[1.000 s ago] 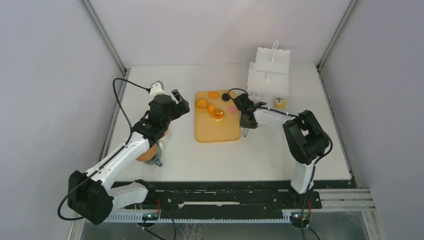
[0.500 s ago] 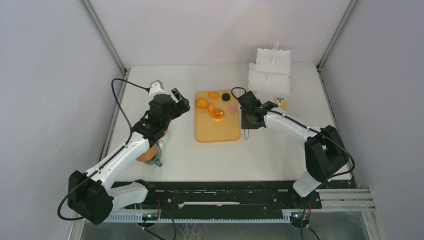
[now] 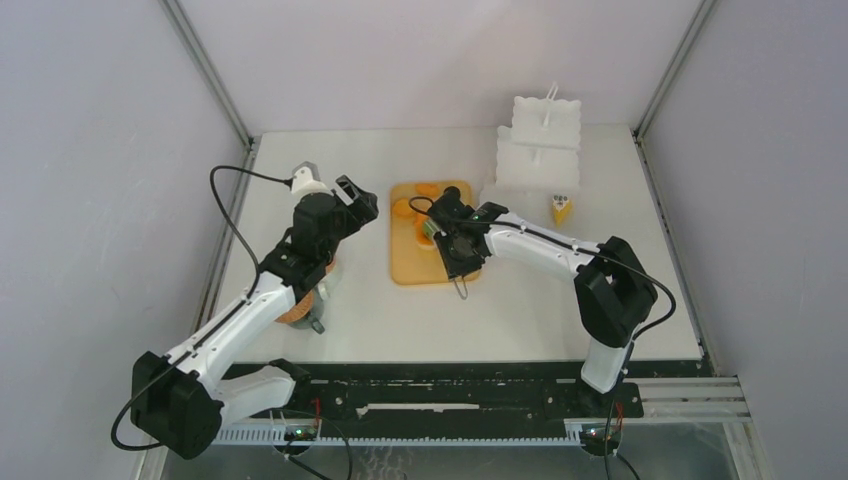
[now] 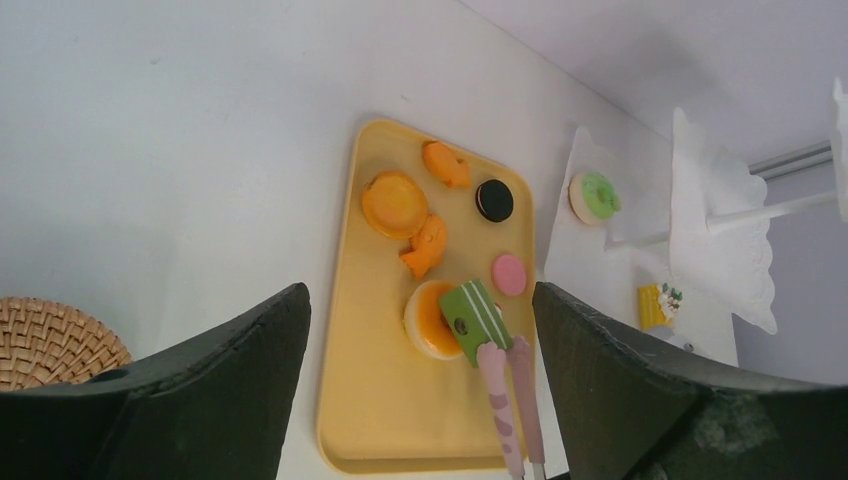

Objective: Serve the afternoon tea
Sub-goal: Pick up the desert from the tray.

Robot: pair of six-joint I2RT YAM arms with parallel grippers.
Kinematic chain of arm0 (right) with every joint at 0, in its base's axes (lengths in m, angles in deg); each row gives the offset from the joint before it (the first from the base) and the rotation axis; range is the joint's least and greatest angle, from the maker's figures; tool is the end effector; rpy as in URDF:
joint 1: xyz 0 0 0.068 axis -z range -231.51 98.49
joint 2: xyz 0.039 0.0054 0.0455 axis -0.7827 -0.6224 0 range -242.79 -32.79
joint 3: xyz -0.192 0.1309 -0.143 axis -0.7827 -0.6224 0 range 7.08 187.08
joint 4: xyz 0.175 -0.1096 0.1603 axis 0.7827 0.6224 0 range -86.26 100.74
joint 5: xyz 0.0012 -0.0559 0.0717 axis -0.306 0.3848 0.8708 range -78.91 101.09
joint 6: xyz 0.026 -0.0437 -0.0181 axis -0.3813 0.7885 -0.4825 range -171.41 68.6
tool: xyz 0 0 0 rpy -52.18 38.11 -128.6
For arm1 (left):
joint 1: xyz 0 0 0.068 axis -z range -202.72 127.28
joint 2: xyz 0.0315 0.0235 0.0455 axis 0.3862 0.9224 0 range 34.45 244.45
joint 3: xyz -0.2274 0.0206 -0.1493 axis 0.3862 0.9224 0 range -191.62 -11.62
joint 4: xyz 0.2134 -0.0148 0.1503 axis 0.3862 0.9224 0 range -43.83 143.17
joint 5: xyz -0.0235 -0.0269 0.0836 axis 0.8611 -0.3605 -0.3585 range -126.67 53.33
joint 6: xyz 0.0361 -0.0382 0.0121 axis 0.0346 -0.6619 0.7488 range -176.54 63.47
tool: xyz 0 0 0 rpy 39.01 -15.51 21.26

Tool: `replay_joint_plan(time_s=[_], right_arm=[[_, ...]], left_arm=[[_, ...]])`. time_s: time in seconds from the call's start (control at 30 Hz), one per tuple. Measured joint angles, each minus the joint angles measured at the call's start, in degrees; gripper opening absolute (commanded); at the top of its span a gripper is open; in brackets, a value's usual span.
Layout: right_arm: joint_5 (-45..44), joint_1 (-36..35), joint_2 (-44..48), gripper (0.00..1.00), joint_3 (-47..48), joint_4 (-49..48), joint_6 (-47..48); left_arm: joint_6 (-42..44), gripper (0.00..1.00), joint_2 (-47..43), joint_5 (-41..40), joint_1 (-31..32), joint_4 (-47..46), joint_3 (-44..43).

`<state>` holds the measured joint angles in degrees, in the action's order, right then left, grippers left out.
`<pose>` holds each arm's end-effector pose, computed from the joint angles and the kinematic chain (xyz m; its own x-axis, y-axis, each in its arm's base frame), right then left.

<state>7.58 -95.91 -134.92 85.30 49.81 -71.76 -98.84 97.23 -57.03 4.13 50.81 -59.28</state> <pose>0.2597 0.2512 0.2242 -0.8671 -0.3632 -0.3409 -0.4072 0.9110 0.0652 0.2308 -0.1031 0.3059 -0.3115 -0.5496 -0.7752 -0.1059 0.8308 -0.5464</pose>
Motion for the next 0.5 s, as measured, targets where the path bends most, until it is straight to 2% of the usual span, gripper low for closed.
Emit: replay_joint_plan(time_s=[0.3,0.5], right_arm=[[-2.2,0.5,1.0,0.31,-0.3,1.3,-0.3],[-4.3,1.9,7.6,0.30,-2.5,0.0,-1.2]], left_arm=[[-0.7,0.86,-0.2,0.0,0.0,-0.7,1.0],[-0.8,0.86,-0.2,0.1,0.0,-0.7,1.0]])
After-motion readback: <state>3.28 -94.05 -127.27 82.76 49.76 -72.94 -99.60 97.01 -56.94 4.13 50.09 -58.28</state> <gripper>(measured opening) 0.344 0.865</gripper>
